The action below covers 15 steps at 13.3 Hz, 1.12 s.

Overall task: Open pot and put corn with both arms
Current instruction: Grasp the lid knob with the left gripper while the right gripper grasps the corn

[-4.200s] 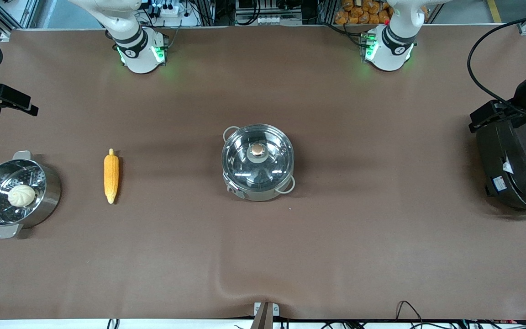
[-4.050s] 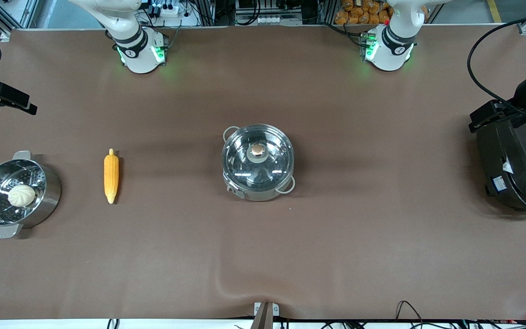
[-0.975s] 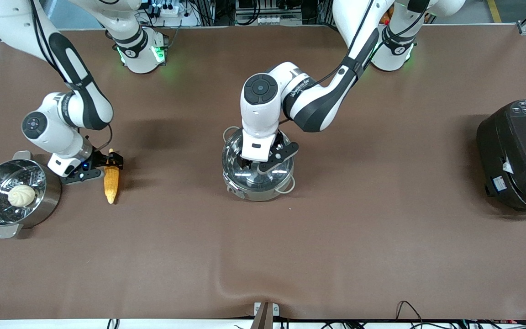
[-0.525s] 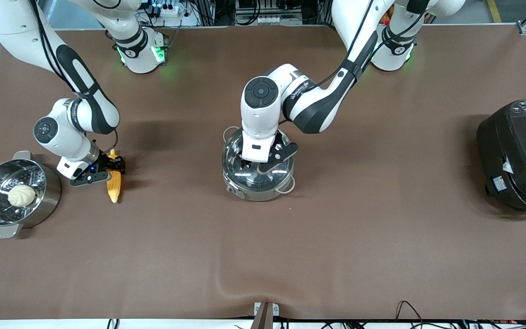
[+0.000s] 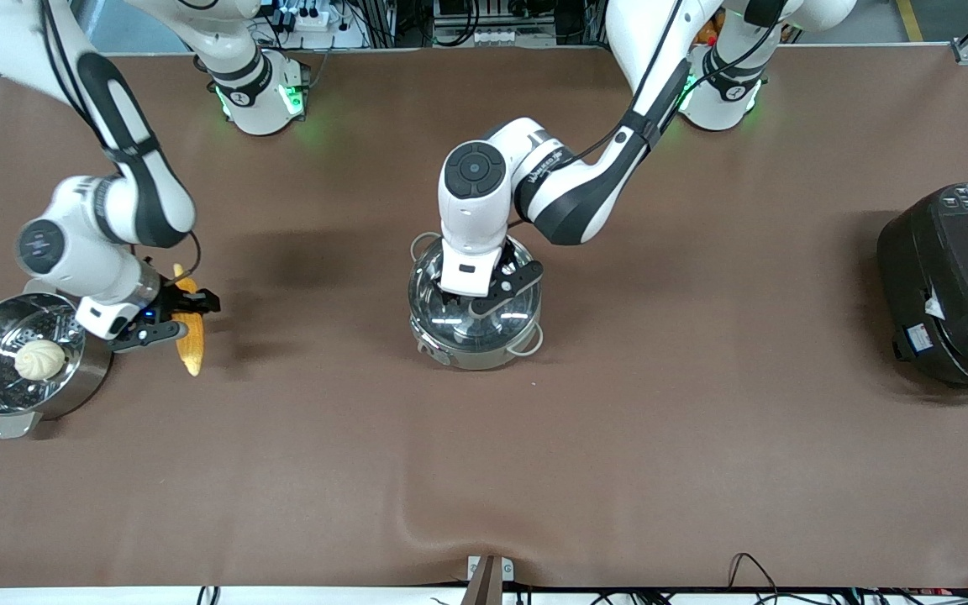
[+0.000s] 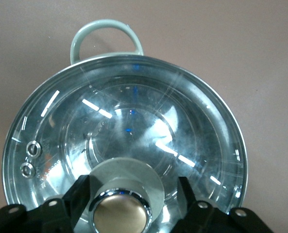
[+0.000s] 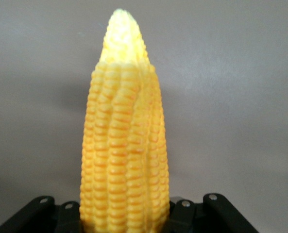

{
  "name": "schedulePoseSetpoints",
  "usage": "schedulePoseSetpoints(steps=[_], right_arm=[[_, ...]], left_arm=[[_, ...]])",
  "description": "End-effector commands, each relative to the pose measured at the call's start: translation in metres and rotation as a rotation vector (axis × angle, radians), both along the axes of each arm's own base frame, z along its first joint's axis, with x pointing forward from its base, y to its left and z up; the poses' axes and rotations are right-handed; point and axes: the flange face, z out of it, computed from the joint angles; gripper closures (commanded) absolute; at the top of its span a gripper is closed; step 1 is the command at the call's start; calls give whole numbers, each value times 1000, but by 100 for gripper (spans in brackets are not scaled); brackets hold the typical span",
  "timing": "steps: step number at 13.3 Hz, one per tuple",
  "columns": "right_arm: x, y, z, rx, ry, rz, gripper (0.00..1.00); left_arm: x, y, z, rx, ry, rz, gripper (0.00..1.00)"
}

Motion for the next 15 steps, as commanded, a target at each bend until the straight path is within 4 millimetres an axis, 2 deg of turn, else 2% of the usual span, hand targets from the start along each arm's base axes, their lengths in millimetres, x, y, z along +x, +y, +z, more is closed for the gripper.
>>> schedulePoseSetpoints(steps=[1, 2, 4, 6, 7, 9, 11, 13, 15], right_arm=[[27, 57, 84, -20, 73, -36, 91], [32, 74, 95, -20, 66, -55, 91], [33, 119, 99, -18, 42, -98, 91], [36, 144, 100, 38, 6, -154, 90], [37, 150, 101, 67, 0, -165, 90], [35, 162, 103, 83, -4, -157, 89], [33, 156, 111, 95, 6, -177, 88], [28, 155, 120, 94, 22, -177, 87], [25, 169, 122, 95, 19, -174, 85]], left_arm=[[-6, -7, 1, -1, 18, 16, 38], [-5, -6, 1, 0, 19, 18, 47], [-5, -5, 4, -1, 18, 16, 72], [-4, -4, 6, -2, 17, 19, 93], [-4, -3, 6, 6, 24, 19, 100], [-6, 0, 13, 22, 36, 18, 100], [-9, 7, 57, 9, 15, 7, 100], [-10, 29, 120, -7, -21, -44, 100], [9, 80, 177, -13, -45, -119, 100]])
